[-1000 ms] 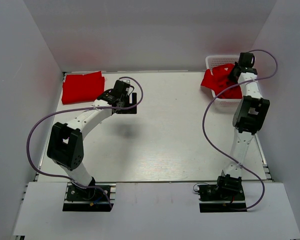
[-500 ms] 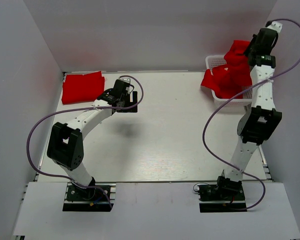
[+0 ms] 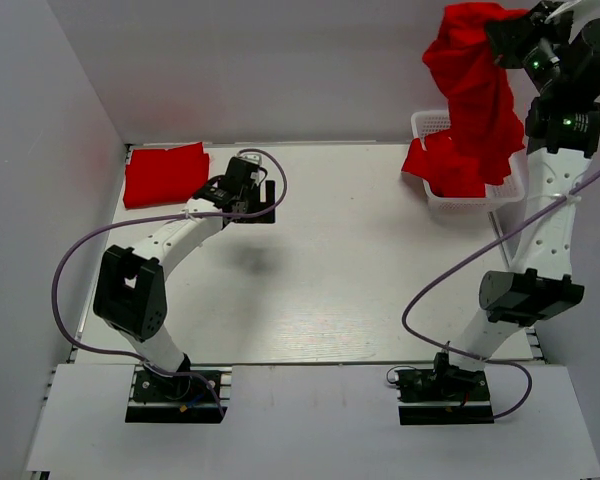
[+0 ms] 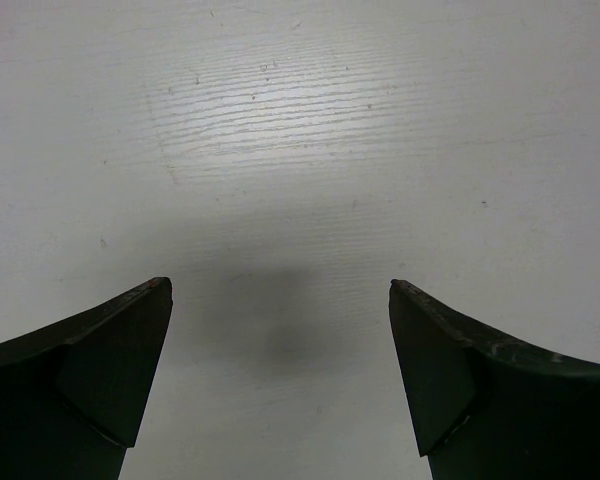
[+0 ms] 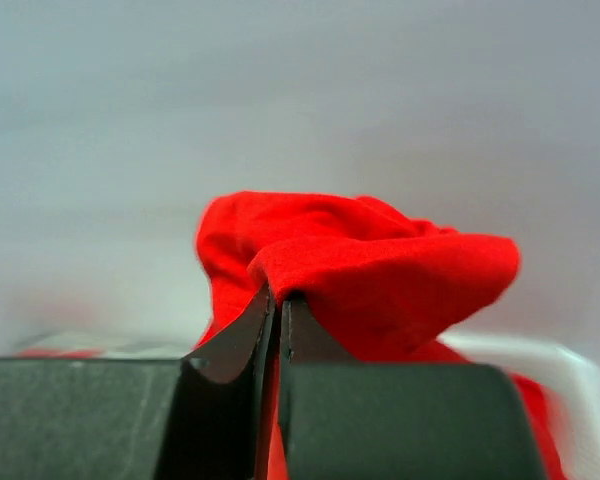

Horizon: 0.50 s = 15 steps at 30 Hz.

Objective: Fold and stack the t-shirts
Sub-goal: Move the tshirt to the center of the board

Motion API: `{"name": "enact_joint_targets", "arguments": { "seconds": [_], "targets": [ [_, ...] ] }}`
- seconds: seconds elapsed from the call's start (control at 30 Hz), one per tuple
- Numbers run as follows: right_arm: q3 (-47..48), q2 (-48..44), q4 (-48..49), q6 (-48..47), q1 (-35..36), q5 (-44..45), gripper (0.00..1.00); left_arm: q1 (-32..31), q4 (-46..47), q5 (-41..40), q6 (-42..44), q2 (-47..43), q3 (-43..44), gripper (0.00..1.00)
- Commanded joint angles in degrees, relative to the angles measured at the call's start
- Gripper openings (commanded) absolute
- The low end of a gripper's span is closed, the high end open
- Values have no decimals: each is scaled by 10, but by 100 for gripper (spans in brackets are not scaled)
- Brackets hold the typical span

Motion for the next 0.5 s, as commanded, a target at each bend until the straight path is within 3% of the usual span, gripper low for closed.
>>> {"name": "enact_joint_targets", "arguments": {
  "seconds": [0.0, 0.1, 0.23, 0.4, 0.43, 0.47],
  "targets": [
    [-7, -53, 96, 91, 25, -246, 0, 11, 0, 8, 4, -40, 29, 100],
    [-70, -89, 145, 147, 48, -345, 0, 17, -23, -14, -12, -51, 29, 100],
    [-146, -135, 172, 145, 87, -361, 0, 29, -37, -29, -26, -78, 23, 100],
    [-339, -206, 189, 116, 145, -338, 0, 34, -51, -50, -50, -117, -9, 100],
    [-436, -218, 192, 109, 166, -324, 0, 40, -57, -63, -61, -122, -15, 100],
    [-470, -229, 207, 109, 173, -322, 0, 40, -57, -63, -61, -122, -15, 100]
  ]
}}
